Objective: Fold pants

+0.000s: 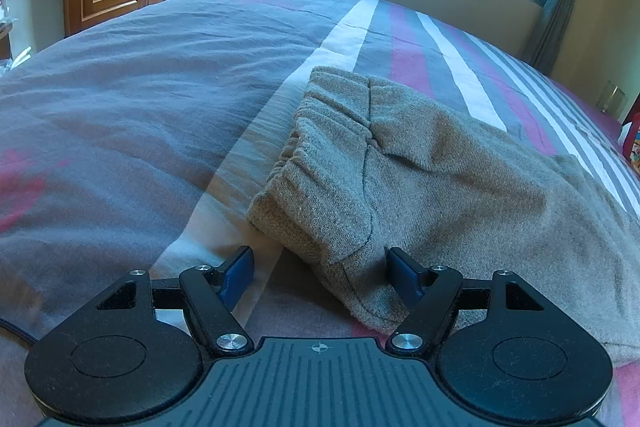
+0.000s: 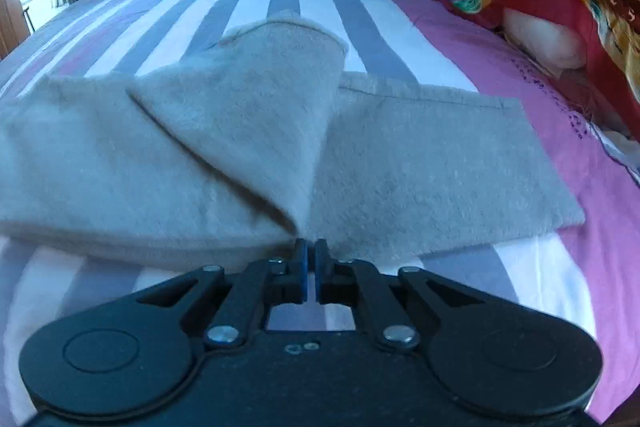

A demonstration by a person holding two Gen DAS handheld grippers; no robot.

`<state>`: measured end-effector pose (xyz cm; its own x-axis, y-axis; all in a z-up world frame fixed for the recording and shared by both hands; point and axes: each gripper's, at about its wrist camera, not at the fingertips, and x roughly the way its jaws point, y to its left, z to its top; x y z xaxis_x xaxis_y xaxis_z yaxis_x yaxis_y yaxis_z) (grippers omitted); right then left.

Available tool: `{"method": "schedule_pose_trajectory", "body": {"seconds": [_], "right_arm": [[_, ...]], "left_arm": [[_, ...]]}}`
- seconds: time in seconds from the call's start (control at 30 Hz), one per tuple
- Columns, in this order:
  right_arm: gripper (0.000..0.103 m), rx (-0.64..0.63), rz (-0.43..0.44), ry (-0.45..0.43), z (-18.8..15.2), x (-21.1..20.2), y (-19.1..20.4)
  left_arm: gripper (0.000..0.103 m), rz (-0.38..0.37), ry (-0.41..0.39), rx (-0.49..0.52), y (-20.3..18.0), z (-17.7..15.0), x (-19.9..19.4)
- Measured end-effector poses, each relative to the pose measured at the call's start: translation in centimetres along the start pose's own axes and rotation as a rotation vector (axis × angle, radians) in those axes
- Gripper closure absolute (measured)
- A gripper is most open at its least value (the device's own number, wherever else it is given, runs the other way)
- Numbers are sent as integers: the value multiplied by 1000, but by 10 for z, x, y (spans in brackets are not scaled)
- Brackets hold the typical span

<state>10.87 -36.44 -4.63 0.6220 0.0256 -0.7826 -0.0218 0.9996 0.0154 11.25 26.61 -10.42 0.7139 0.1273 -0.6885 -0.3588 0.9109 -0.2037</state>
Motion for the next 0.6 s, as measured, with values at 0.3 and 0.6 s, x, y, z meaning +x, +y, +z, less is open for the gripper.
{"method": "schedule_pose_trajectory", "body": {"seconds": [0.3,0.6], "right_arm": [[66,-450,-8,-227,21,-30,66],[77,-1052,-300,-206,12,56,132]], "left_arm": [[29,-2,-4,-3,0,-2,0],[29,-13,-3,-8,2,-3,-1]]}}
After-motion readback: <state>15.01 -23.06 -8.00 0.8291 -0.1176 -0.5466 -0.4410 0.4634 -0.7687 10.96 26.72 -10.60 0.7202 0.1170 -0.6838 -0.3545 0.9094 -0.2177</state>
